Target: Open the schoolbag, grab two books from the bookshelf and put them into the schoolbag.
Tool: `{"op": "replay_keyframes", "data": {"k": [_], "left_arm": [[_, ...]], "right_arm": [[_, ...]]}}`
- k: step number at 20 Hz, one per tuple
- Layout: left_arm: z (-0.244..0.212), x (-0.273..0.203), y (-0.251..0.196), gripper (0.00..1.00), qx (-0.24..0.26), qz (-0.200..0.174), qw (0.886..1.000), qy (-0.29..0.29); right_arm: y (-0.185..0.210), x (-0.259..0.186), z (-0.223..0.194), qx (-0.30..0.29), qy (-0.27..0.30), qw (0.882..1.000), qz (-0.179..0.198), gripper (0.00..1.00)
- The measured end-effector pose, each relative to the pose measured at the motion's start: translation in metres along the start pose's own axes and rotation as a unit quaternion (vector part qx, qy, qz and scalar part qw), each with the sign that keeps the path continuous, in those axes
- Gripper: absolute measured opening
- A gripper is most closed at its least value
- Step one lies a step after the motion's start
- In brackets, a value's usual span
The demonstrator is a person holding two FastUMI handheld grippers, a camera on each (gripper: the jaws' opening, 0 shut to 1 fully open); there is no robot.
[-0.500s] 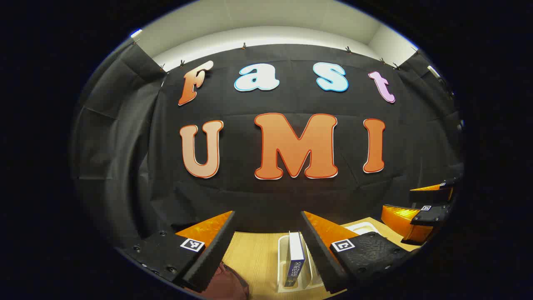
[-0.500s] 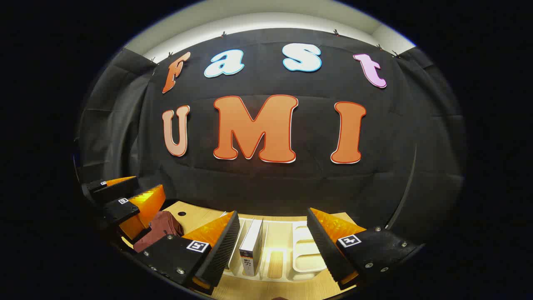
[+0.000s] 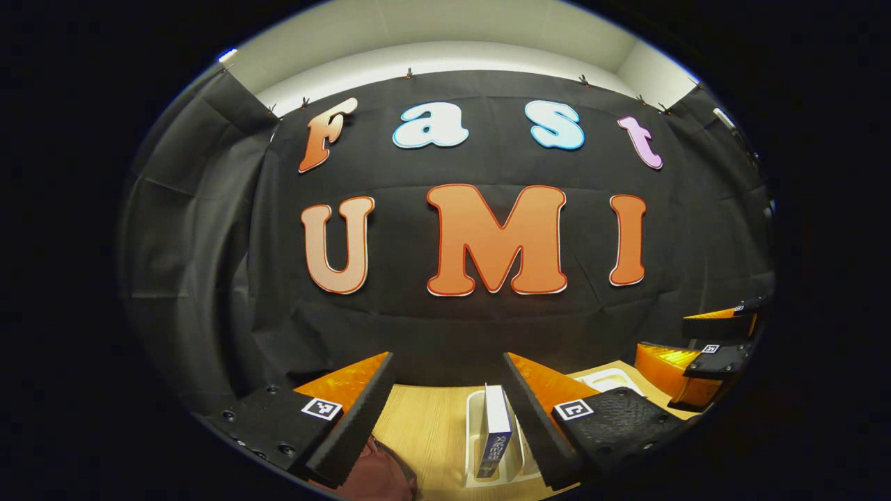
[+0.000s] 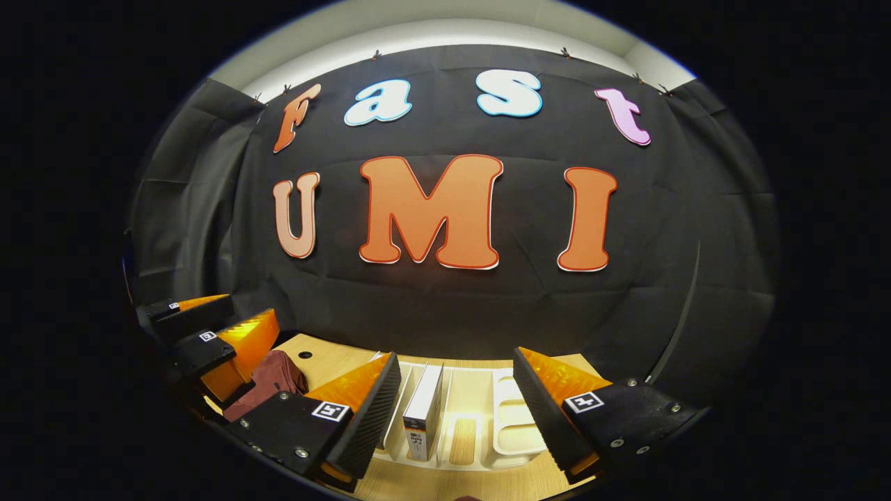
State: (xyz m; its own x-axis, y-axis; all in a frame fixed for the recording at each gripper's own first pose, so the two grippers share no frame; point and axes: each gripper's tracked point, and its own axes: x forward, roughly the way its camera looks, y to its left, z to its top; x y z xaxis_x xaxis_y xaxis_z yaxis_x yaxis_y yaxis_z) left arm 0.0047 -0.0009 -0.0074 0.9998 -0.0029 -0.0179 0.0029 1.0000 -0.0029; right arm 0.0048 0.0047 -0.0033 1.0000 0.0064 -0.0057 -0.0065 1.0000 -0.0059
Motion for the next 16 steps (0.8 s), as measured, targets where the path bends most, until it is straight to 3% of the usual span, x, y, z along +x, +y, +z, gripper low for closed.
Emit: {"op": "replay_keyframes", "data": {"k": [16], "left_arm": [[-0.0025,-0.0019,0.0004,0.95,-0.004,-0.004,1.0,0.005]], "right_arm": [[0.0011,-0.0036,-0.0043,-0.003,0.005,1.0,-0.003,0.96]]}}
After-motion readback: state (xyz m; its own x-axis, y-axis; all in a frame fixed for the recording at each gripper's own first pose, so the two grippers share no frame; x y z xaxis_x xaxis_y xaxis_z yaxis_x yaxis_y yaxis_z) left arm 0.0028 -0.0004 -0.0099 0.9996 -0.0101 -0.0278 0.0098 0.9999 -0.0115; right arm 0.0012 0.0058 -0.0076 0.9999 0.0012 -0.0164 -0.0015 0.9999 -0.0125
